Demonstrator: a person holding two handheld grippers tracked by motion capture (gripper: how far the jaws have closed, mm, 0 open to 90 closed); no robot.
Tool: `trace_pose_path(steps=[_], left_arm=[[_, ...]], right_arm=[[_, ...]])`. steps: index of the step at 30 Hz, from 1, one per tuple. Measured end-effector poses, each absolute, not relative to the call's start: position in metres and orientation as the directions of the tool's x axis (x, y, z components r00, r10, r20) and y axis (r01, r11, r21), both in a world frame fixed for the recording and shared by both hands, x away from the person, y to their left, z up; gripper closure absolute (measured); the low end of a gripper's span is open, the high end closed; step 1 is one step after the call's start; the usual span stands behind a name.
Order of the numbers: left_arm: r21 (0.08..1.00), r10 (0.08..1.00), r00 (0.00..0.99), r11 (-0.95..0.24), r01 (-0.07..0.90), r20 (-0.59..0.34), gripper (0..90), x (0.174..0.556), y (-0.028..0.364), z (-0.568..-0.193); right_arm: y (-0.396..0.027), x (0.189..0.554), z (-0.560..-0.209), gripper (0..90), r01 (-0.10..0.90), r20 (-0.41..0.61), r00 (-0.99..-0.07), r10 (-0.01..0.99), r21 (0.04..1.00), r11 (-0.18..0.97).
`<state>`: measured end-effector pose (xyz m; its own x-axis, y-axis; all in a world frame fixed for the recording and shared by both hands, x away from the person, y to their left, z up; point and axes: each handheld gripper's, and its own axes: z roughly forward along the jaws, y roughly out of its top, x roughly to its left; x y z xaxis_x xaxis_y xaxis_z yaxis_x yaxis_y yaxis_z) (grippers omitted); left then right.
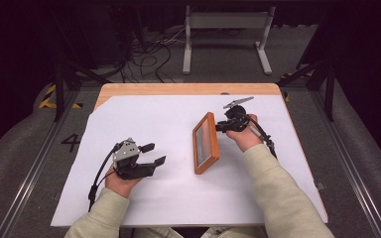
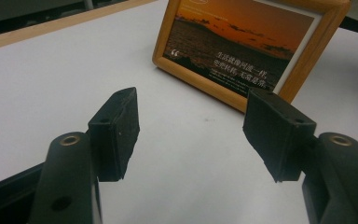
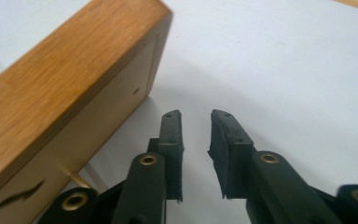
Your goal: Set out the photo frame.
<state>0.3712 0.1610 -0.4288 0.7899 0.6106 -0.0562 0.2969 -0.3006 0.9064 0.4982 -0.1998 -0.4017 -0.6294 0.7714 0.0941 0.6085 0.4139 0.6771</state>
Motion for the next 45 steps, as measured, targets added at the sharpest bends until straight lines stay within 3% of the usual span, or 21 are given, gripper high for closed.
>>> trace_pose_path(steps=[6,12,23,38,45], left_arm=[[0.900,0.619,0.783,-0.310,0.307,-0.054,33.1,0.371,0.160,-0.429],[0.897,0.623,0.780,-0.308,0.315,-0.060,30.0,0.372,0.161,-0.429],[0.894,0.624,0.780,-0.326,0.308,-0.041,29.6,0.372,0.159,-0.430],[0.890,0.627,0.778,-0.328,0.317,-0.046,29.5,0.372,0.160,-0.430],[0.888,0.627,0.778,-0.337,0.313,-0.037,29.4,0.373,0.159,-0.431]], right_arm=[[-0.210,0.487,-0.384,65.0,0.603,0.061,-0.620,0.782,0.674,0.426],[-0.215,0.473,-0.361,55.8,0.623,0.117,-0.608,0.786,0.684,0.380],[-0.207,0.454,-0.334,46.8,0.646,0.131,-0.606,0.784,0.656,0.390],[-0.182,0.454,-0.334,29.2,0.690,0.218,-0.593,0.775,0.635,0.349],[-0.170,0.463,-0.346,28.3,0.726,0.243,-0.577,0.780,0.591,0.352]])
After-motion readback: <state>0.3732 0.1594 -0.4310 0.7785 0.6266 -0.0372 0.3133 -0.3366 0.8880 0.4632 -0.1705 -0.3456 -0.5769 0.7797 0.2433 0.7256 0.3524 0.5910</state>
